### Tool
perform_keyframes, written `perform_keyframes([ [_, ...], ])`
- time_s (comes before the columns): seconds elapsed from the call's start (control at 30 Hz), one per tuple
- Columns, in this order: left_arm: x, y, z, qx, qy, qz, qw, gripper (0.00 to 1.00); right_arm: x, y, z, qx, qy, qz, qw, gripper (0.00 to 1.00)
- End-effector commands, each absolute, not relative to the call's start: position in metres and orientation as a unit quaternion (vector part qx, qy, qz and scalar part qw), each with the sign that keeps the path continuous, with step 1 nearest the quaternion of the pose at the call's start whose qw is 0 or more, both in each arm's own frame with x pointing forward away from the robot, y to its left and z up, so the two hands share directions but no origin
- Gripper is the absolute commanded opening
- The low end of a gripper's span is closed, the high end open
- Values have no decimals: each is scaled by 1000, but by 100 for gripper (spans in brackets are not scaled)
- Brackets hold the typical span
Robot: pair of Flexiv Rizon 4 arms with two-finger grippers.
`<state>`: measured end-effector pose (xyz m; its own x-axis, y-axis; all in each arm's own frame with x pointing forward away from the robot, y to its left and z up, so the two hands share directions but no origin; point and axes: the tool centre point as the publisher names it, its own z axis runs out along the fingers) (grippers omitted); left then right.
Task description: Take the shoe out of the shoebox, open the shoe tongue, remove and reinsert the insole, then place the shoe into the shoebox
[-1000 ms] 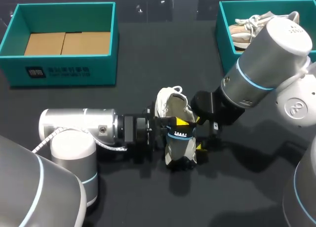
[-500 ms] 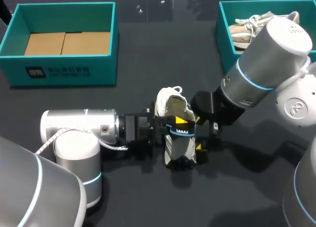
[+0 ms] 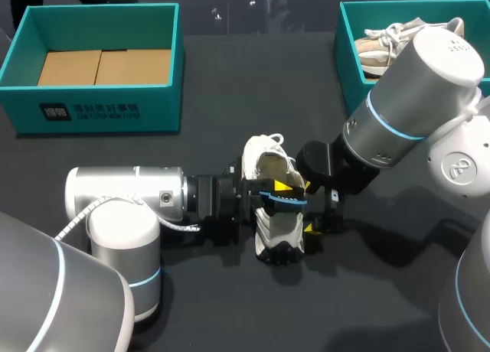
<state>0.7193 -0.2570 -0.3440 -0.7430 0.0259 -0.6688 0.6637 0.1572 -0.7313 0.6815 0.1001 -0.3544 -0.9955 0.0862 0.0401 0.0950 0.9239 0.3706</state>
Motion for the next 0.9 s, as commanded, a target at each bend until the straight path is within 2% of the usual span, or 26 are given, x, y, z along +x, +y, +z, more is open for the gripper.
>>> perform_keyframes([
  [0.03, 718, -258, -343, 247, 709, -606, 263, 18, 680, 101, -355, -46, -981, -190, 10, 100],
  [0.17, 712, -259, -338, 253, 703, -611, 262, 28, 680, 101, -355, -46, -981, -190, 10, 100],
  [0.37, 703, -259, -327, 265, 689, -620, 265, 34, 680, 101, -355, -46, -981, -190, 10, 100],
  [0.9, 686, -254, -305, 294, 662, -634, 271, 31, 680, 101, -355, -46, -981, -190, 10, 100],
])
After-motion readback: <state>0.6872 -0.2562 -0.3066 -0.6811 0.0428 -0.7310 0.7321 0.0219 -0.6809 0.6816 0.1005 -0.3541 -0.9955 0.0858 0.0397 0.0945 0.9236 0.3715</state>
